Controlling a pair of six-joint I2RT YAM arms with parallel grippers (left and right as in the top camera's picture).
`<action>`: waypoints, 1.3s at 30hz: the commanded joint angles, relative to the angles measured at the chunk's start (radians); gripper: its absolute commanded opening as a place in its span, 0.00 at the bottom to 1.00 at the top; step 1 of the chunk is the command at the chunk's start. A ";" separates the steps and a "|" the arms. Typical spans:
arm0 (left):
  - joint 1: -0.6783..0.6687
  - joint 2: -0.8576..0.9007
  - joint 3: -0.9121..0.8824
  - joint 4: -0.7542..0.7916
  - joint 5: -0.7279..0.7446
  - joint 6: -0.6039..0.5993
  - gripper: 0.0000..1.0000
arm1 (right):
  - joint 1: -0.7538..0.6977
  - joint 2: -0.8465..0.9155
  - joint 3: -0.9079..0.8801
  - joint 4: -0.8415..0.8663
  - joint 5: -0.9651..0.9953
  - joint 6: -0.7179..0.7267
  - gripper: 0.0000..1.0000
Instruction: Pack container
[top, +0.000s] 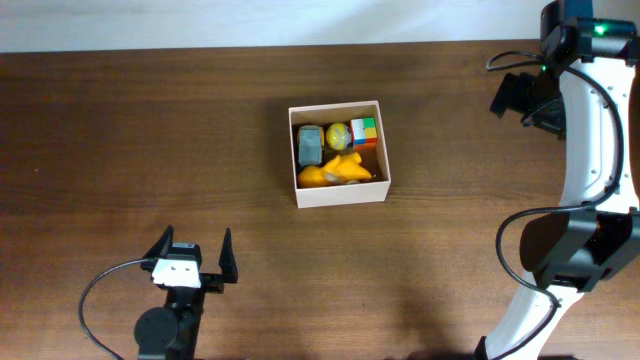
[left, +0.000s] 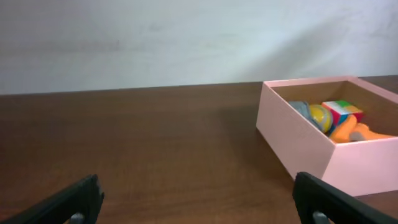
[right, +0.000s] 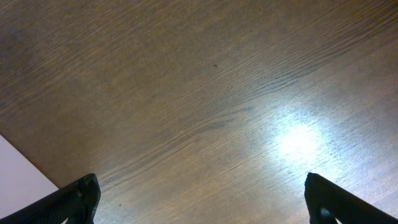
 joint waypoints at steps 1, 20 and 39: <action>0.004 -0.011 -0.008 -0.002 0.002 0.061 0.99 | -0.003 -0.028 0.016 0.000 0.003 0.011 0.99; 0.004 -0.010 -0.008 0.001 0.011 0.063 0.99 | -0.003 -0.028 0.016 0.000 0.003 0.011 0.99; 0.004 -0.010 -0.008 0.000 0.011 0.063 0.99 | 0.001 -0.027 0.016 0.000 0.003 0.011 0.99</action>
